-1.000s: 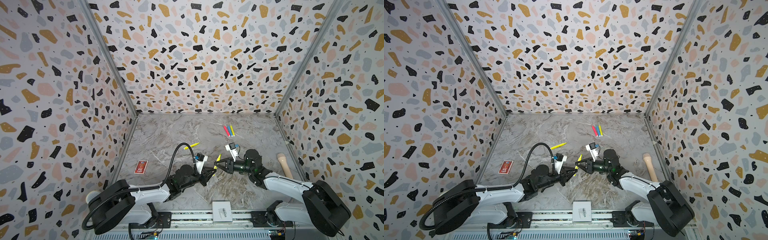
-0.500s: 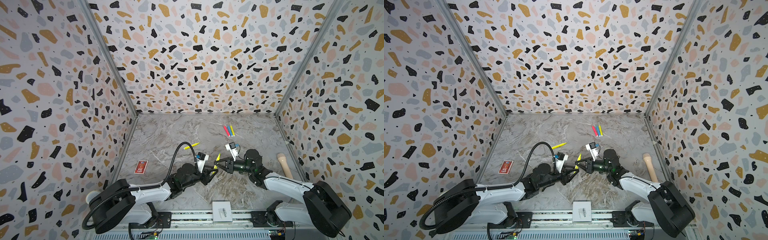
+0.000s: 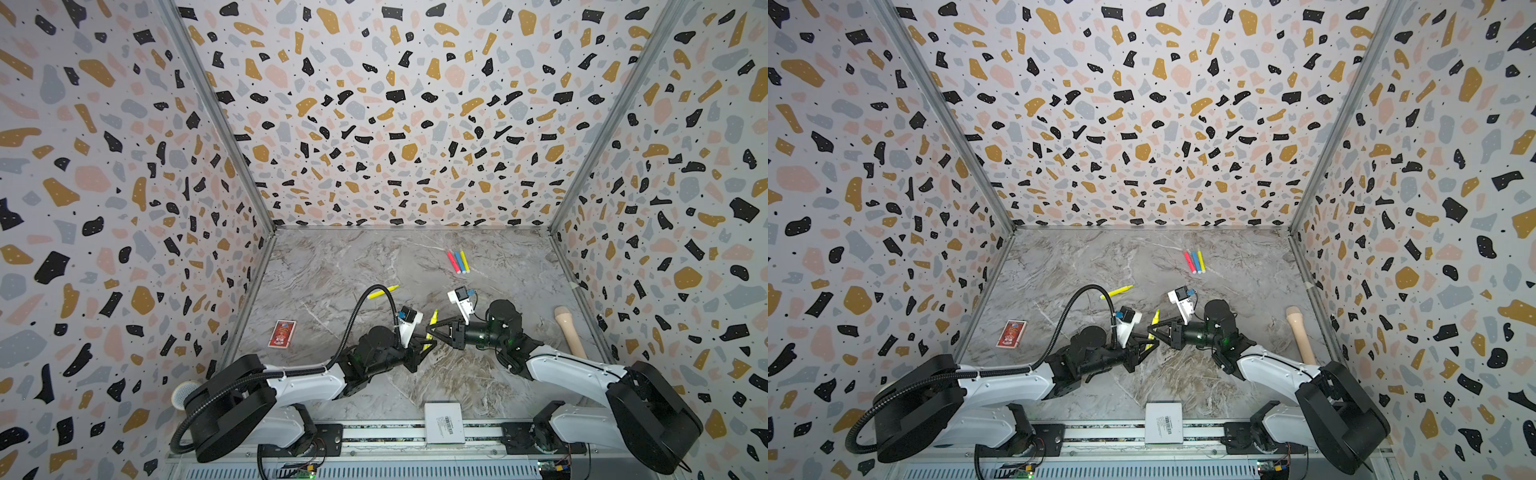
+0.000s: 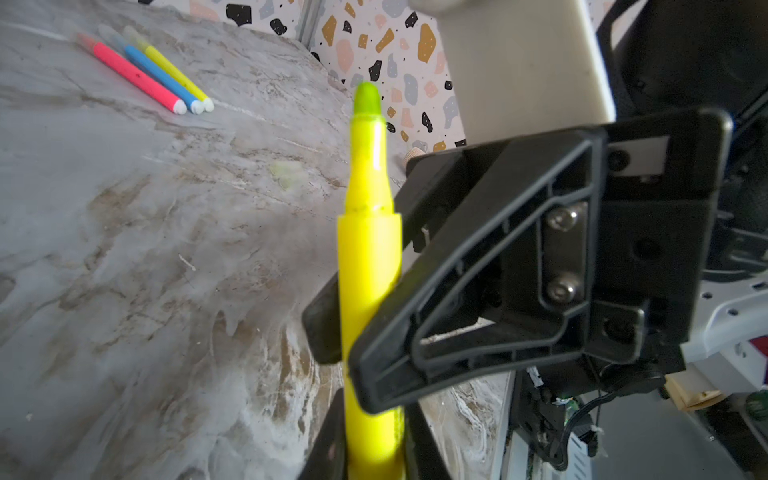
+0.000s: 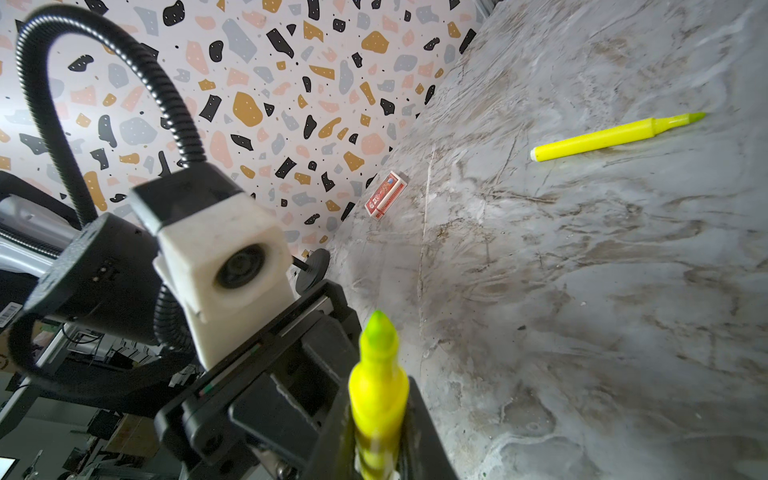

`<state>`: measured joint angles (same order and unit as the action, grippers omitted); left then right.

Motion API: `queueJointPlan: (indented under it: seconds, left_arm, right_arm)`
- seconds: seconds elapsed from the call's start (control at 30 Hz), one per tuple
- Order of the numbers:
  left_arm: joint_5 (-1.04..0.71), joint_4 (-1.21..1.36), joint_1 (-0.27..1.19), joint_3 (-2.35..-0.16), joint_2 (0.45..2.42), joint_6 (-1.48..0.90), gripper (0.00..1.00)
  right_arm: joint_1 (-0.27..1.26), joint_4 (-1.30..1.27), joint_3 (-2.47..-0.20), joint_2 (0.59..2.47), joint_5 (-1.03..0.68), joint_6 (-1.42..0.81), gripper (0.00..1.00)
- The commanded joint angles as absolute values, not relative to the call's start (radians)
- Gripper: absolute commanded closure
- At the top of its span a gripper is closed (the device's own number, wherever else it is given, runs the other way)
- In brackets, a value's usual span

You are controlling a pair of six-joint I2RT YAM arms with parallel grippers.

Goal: Insert the pens into the pen caps

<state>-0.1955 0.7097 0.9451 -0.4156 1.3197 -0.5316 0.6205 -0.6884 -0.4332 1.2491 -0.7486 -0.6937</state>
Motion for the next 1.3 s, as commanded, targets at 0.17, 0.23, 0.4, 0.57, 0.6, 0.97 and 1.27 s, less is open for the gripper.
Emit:
queueJointPlan:
  seconds: [0.17,0.23,0.4,0.57,0.6,0.97,1.27]
  left_arm:
    - [-0.094,0.672,0.945,-0.438,1.301,-0.523,0.99]
    - [-0.078,0.663,0.945,-0.433,1.29,-0.523,1.0]
    - [-0.036,0.632,0.945,-0.411,1.252,-0.514,1.0]
    - [-0.017,0.6,0.945,-0.382,1.211,-0.503,1.0]
    - [-0.014,0.593,0.944,-0.374,1.202,-0.503,1.0]
    - [0.033,0.542,0.943,-0.259,1.061,-0.529,1.0]
    - [0.095,0.456,0.944,-0.145,0.852,-0.57,1.0]
  right_arm:
    - [0.631,-0.609,-0.478,1.216,-0.726,-0.632,0.66]
    - [0.624,-0.549,-0.495,1.197,-0.694,-0.605,0.47]
    - [0.528,-0.394,-0.541,1.154,-0.629,-0.572,0.32]
    - [0.352,-0.18,-0.619,1.182,-0.518,-0.533,0.3]
    - [0.325,-0.126,-0.643,1.203,-0.475,-0.51,0.3]
    - [0.198,-0.006,-0.839,1.523,-0.29,-0.394,0.26]
    - [0.171,0.011,-0.932,1.685,-0.259,-0.342,0.26]
